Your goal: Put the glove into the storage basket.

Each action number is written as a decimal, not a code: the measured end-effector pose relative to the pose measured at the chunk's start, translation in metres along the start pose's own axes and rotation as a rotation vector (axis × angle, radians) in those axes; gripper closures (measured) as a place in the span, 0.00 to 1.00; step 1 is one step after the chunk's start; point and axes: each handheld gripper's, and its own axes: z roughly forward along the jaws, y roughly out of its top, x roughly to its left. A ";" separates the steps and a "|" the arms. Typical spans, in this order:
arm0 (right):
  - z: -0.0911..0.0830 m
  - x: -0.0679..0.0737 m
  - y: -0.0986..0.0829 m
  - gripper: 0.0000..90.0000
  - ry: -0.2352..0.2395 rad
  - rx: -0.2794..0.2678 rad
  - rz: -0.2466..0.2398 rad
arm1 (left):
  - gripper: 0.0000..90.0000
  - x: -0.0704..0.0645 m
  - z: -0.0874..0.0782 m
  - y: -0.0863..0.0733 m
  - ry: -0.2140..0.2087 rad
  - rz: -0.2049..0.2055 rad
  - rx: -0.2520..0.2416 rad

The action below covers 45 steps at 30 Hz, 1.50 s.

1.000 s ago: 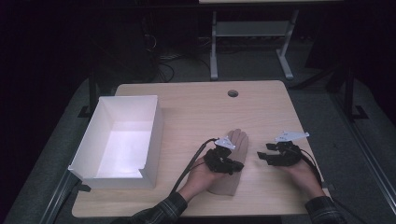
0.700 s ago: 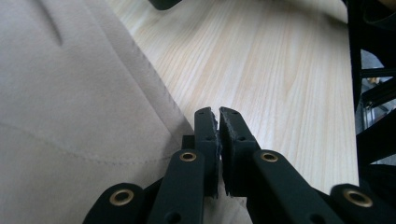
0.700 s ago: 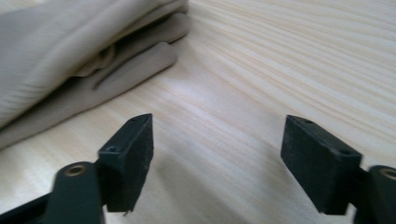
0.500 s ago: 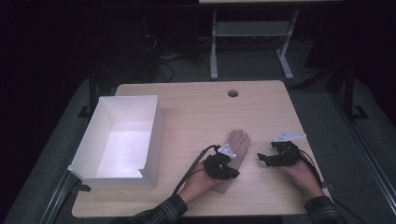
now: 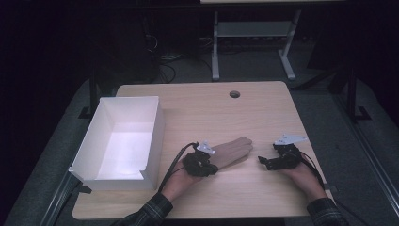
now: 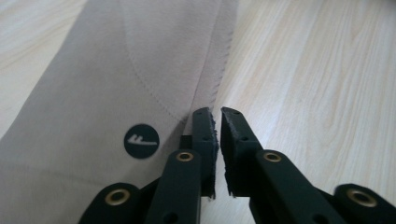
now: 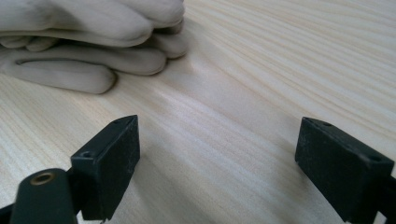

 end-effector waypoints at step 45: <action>0.000 0.000 0.000 0.14 0.003 0.002 -0.003 | 0.60 0.025 0.034 0.039 0.055 0.274 0.054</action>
